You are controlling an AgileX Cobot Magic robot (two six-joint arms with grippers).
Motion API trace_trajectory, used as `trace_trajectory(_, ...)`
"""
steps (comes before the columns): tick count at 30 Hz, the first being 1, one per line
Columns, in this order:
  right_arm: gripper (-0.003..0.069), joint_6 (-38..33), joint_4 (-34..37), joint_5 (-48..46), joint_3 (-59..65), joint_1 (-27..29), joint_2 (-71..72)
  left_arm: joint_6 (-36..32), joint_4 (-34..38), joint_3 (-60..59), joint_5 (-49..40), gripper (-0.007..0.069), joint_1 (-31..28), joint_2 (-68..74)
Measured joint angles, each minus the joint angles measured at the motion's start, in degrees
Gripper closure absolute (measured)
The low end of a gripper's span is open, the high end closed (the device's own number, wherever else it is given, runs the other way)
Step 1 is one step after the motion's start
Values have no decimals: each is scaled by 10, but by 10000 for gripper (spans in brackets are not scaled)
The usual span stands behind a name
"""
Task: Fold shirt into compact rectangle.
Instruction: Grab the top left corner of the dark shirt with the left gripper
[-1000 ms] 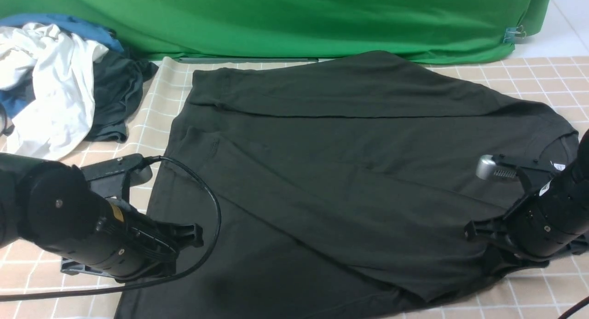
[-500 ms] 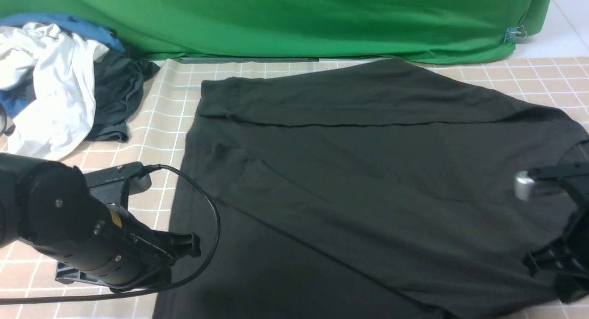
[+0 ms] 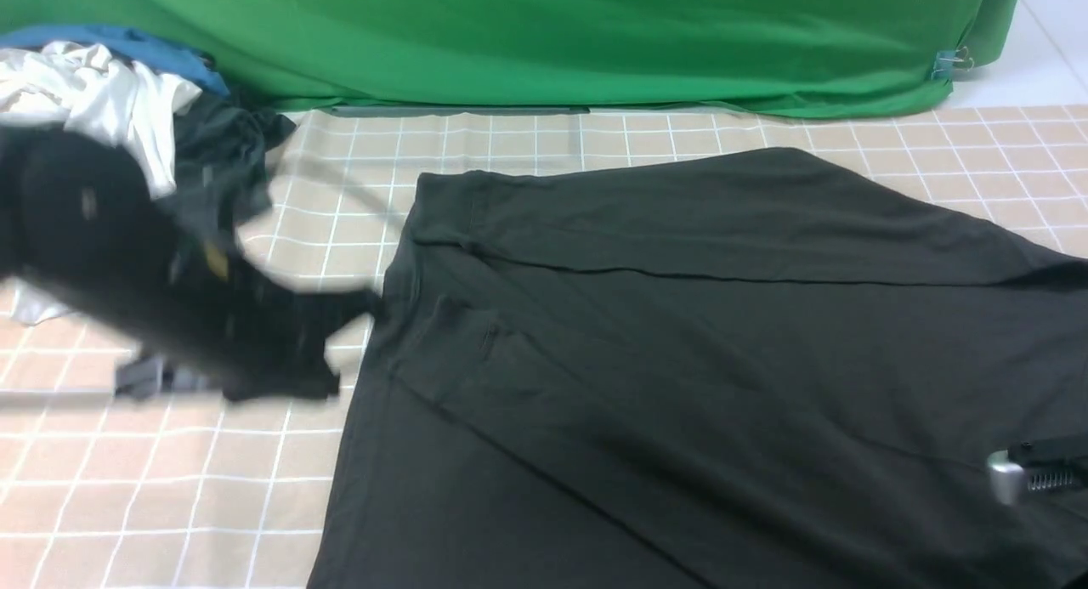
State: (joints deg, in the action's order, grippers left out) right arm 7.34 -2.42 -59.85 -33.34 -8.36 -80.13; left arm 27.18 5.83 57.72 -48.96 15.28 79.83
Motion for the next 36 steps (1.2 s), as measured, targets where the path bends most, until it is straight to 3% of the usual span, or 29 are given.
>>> trace_trajectory(2, 186, -3, -1, -8, 0, 0, 11, 4, 0, 74, -5, 613, -4, 37)
trace_trajectory(5, 157, -13, -1, -12, 0, 0, 29, 0, -1, 142, -5, 612, -5, 84)
trace_trajectory(11, 225, -16, -1, -11, 0, 0, 144, -8, -34, 307, -18, 559, -5, 244)
trace_trajectory(16, 274, -15, 1, -2, 0, 0, 253, -6, -83, 405, -30, 416, -5, 364)
trace_trajectory(25, 281, -15, 24, -2, 0, 0, 297, 11, -127, 495, -8, 177, -5, 480)
trace_trajectory(36, 281, -15, 29, -2, 0, 0, 297, 9, -133, 499, 47, 162, -5, 520)
